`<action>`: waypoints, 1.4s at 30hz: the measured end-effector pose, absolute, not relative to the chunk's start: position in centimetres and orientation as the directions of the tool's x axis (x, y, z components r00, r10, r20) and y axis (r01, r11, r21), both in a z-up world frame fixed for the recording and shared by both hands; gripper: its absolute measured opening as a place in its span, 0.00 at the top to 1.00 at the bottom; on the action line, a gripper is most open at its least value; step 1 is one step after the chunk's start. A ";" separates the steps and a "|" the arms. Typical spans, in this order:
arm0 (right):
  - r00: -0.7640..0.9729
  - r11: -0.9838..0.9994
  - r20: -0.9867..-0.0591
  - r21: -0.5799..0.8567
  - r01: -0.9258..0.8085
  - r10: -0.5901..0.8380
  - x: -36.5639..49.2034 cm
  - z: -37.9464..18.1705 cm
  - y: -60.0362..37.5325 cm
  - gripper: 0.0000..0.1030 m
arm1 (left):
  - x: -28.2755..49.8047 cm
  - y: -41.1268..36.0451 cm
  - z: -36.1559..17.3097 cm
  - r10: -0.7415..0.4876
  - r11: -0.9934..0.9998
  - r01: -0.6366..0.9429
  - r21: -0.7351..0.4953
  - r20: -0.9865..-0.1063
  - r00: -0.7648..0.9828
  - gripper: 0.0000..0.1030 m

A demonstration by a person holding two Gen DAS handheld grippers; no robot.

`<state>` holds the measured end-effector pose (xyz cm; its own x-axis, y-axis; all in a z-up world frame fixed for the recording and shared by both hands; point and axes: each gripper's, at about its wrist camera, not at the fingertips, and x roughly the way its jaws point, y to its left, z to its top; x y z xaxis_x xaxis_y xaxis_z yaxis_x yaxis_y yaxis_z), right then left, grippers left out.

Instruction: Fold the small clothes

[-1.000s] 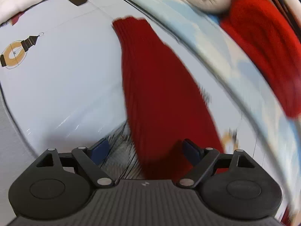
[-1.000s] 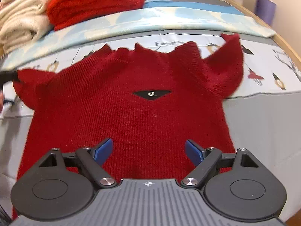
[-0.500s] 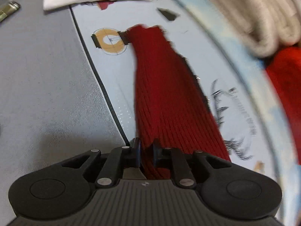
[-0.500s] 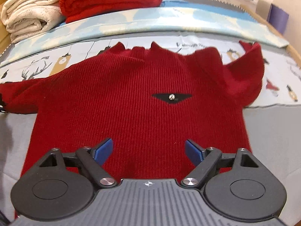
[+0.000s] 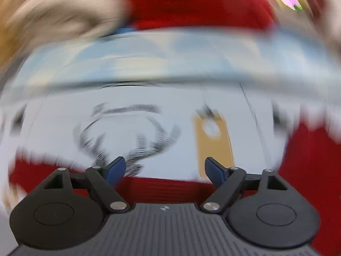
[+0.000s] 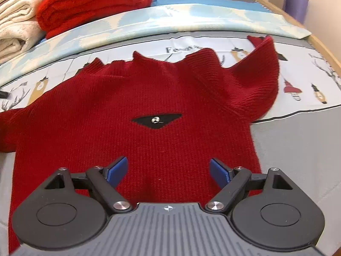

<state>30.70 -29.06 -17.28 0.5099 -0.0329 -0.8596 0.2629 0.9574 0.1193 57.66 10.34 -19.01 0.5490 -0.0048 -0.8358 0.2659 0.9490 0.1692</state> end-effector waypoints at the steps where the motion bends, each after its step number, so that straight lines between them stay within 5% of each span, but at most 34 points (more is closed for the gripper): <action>1: 0.512 0.959 -0.858 0.127 0.252 -0.021 30.6 -17.4 -28.9 0.17 | 57.6 8.3 -20.3 0.032 0.891 0.368 0.266 -0.846 0.533 0.37; 5: 0.518 0.972 -0.855 0.094 0.216 -0.033 30.2 -18.0 -28.7 0.17 | 56.9 6.8 -22.8 0.062 0.803 0.494 0.334 -0.870 0.488 0.47; 13: 0.460 0.965 -0.888 0.103 0.243 -0.021 30.4 -20.1 -28.6 0.17 | 59.9 8.0 -22.0 -0.117 0.825 0.561 0.064 -0.953 0.281 0.47; 17: 0.447 0.973 -0.894 0.073 0.218 -0.033 30.5 -20.8 -28.2 0.17 | 59.6 6.9 -22.5 -0.159 0.745 0.667 0.001 -0.971 0.179 0.03; 24: 0.418 0.974 -0.908 0.076 0.213 -0.020 30.7 -22.0 -27.6 0.18 | 59.4 5.9 -24.0 -0.145 0.740 0.671 0.052 -0.961 0.234 0.00; 27: 0.418 0.979 -0.908 0.053 0.197 -0.035 30.7 -22.0 -27.3 0.18 | 58.6 6.5 -23.2 -0.214 0.730 0.684 0.001 -0.949 0.230 0.30; 28: 0.419 0.979 -0.907 0.053 0.198 -0.035 30.7 -22.0 -27.3 0.18 | 58.2 6.9 -22.6 -0.251 0.728 0.685 -0.018 -0.937 0.243 0.74; 29: 0.421 0.978 -0.906 0.052 0.204 -0.039 30.8 -21.9 -27.4 0.18 | 57.9 7.5 -22.0 -0.275 0.743 0.668 -0.040 -0.928 0.250 0.92; 35: 0.449 0.967 -0.892 0.057 0.248 -0.062 30.6 -20.3 -28.2 0.17 | 53.2 10.3 -19.3 -0.359 0.795 0.600 -0.088 -0.865 0.350 0.94; 39: 0.464 0.964 -0.880 0.031 0.264 -0.099 30.1 -19.4 -28.9 0.17 | 51.9 12.4 -14.2 -0.415 0.868 0.482 -0.119 -0.706 0.574 0.94; 41: 0.461 0.954 -0.882 0.051 0.295 -0.095 30.1 -19.2 -29.6 0.17 | 54.2 15.4 -13.2 -0.342 0.937 0.296 -0.187 -0.666 0.662 1.00; 42: 0.462 0.949 -0.883 0.067 0.309 -0.088 30.1 -19.1 -29.9 0.17 | 56.1 17.1 -13.9 -0.210 0.977 0.126 -0.171 -0.695 0.688 1.00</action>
<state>30.08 -29.86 -19.08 0.4618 -0.0877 -0.8826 0.3089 0.9487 0.0674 56.07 17.10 -13.87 0.6878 -0.2099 -0.6948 0.1260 0.9773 -0.1705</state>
